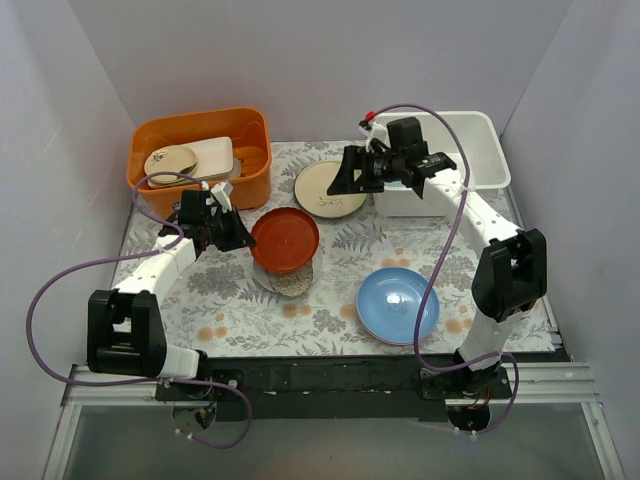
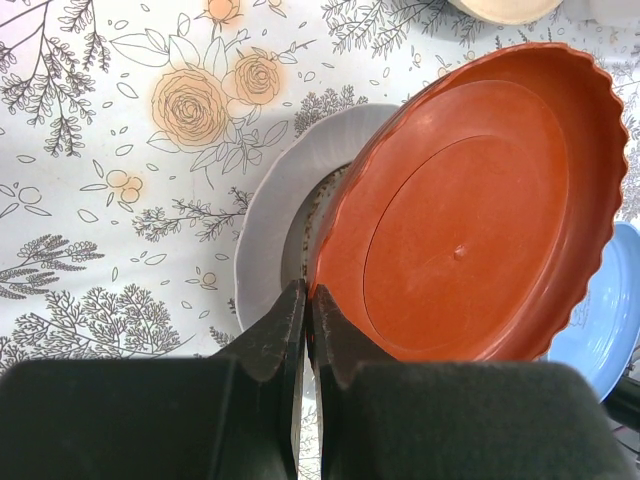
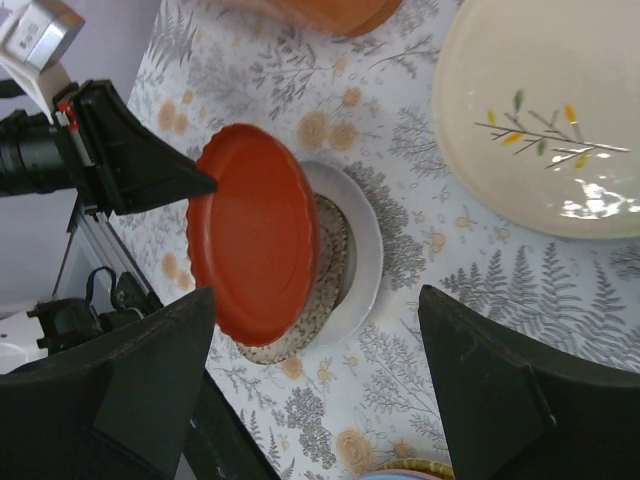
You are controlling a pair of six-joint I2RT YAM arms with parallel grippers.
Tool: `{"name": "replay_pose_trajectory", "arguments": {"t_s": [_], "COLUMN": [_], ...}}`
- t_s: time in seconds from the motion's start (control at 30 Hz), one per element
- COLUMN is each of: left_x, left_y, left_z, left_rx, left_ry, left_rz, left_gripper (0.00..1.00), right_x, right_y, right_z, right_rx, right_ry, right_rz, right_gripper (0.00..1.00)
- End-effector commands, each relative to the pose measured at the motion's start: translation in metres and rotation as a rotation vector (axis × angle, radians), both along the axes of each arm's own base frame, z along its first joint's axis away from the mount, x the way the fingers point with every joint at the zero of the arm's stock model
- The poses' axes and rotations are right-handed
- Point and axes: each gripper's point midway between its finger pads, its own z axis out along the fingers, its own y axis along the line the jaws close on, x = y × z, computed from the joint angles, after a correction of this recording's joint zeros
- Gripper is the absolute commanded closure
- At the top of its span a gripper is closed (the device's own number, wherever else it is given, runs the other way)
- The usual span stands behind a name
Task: Place the plates into the plastic bin on the countertop
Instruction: Pick up the plate at the center of the board, then place the plate in the plastic bin.
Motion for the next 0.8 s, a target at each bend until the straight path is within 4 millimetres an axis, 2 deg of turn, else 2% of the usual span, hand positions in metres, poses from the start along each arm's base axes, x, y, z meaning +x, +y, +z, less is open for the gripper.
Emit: {"name": "replay_pose_trajectory", "arguments": {"t_s": [0.0, 0.33, 0.47, 0.63, 0.77], "left_x": [0.001, 0.0, -0.001, -0.004, -0.003], "left_y": [-0.002, -0.005, -0.009, -0.014, -0.015], "left_z": [0.02, 0.035, 0.04, 0.045, 0.047], "left_rx": [-0.029, -0.054, -0.073, -0.095, -0.1], "left_ry": [-0.071, -0.123, -0.143, -0.158, -0.168], "left_rz": [-0.01, -0.028, -0.051, -0.076, -0.083], "left_gripper": [1.0, 1.0, 1.0, 1.0, 1.0], "right_x": [-0.019, -0.042, -0.057, -0.07, -0.078], "right_y": [0.024, 0.056, 0.071, 0.083, 0.093], "right_z": [0.008, -0.019, -0.031, -0.053, -0.059], "right_rx": [0.037, 0.04, 0.062, 0.065, 0.083], "right_ry": [-0.021, 0.037, 0.082, 0.144, 0.161], "right_rz": [0.066, 0.133, 0.175, 0.206, 0.23], "right_gripper": [0.11, 0.11, 0.12, 0.15, 0.17]}}
